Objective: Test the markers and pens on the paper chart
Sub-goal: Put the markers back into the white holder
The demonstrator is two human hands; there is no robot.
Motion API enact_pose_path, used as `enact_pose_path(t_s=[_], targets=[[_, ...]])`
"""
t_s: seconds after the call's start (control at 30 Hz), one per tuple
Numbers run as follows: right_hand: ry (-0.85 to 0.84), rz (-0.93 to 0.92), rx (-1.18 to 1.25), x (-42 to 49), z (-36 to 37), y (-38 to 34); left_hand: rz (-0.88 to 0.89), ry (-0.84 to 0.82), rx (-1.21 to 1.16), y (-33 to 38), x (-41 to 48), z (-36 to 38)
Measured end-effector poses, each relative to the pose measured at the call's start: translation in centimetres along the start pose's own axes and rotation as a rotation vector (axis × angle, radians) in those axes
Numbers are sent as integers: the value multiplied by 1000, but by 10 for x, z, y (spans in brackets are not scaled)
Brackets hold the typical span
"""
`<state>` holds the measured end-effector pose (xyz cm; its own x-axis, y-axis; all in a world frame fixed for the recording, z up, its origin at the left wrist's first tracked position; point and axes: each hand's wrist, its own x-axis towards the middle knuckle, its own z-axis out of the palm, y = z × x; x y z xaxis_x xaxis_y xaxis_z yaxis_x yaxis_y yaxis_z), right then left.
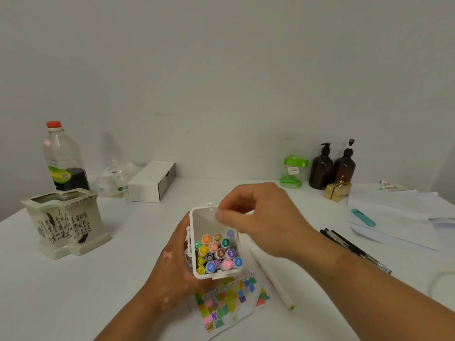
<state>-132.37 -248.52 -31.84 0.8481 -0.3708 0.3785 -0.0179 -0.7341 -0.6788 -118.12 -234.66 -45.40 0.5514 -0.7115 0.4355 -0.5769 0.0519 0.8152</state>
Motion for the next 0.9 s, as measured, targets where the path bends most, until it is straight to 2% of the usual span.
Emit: enact_pose_path(t_s=[0.1, 0.17, 0.27, 0.33, 0.4, 0.6, 0.9], targets=[[161, 102, 55, -5, -35, 29, 8, -26, -11, 3, 5, 1], [199, 245, -35, -12, -62, 62, -5, -40, -14, 2, 8, 2], [61, 496, -403, -26, -87, 121, -19, -59, -15, 5, 16, 11], [-69, 568, -596, -36, -86, 148, -18, -87, -33, 8, 21, 17], [-140, 604, -688, -44, -76, 163, -12, -111, -52, 9, 27, 21], [-171, 625, -844, -46, -48, 174, 12, -93, -98, 8, 27, 27], [-206, 616, -796, -33, -31, 181, 19, -100, -62, 4, 20, 25]])
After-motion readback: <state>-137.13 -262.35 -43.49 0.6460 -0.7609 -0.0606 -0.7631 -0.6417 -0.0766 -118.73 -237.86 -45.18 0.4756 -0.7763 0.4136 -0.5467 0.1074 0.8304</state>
